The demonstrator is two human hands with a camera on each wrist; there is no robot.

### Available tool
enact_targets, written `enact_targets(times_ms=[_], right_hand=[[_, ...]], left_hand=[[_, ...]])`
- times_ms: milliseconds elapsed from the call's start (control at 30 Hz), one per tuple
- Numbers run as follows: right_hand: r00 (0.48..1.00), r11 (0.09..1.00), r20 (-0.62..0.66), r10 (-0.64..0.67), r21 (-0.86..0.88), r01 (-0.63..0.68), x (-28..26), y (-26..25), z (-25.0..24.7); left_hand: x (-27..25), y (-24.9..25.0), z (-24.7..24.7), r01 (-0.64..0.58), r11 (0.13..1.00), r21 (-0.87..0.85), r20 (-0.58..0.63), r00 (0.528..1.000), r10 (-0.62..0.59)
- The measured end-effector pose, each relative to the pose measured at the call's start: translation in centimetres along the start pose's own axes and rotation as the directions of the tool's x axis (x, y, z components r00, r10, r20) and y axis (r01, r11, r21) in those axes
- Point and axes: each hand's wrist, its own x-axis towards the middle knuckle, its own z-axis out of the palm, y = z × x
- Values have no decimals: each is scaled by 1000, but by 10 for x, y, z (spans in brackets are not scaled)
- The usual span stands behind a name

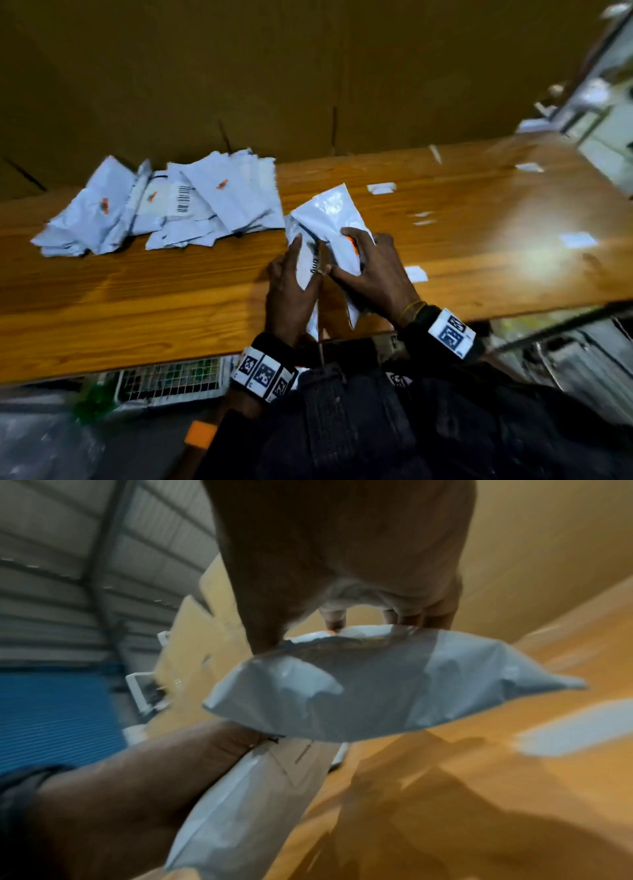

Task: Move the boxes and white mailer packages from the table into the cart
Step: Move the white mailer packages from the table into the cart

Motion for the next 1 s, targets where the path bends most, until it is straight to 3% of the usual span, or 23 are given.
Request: enact_targets(times_ms=[200, 367, 567, 833, 1000], right_hand=[[958, 970, -153, 242, 55, -237, -112, 83, -64], [877, 931, -314, 364, 84, -356, -183, 127, -114], [707, 856, -498, 503, 172, -487, -249, 174, -162], [492, 710, -571, 658, 250, -659, -294, 239, -224], [366, 627, -616, 697, 276, -728, -301, 287, -266]], left_hand=[[-66, 45, 92, -83, 997, 5, 261, 962, 79], [-99, 87, 158, -175, 984, -42, 484, 858, 173], [-132, 141, 235, -289, 944, -161, 638, 699, 323], [-139, 199, 334, -379, 898, -222, 761, 509, 403], [-135, 244, 411, -431, 844, -320, 800, 354, 484]])
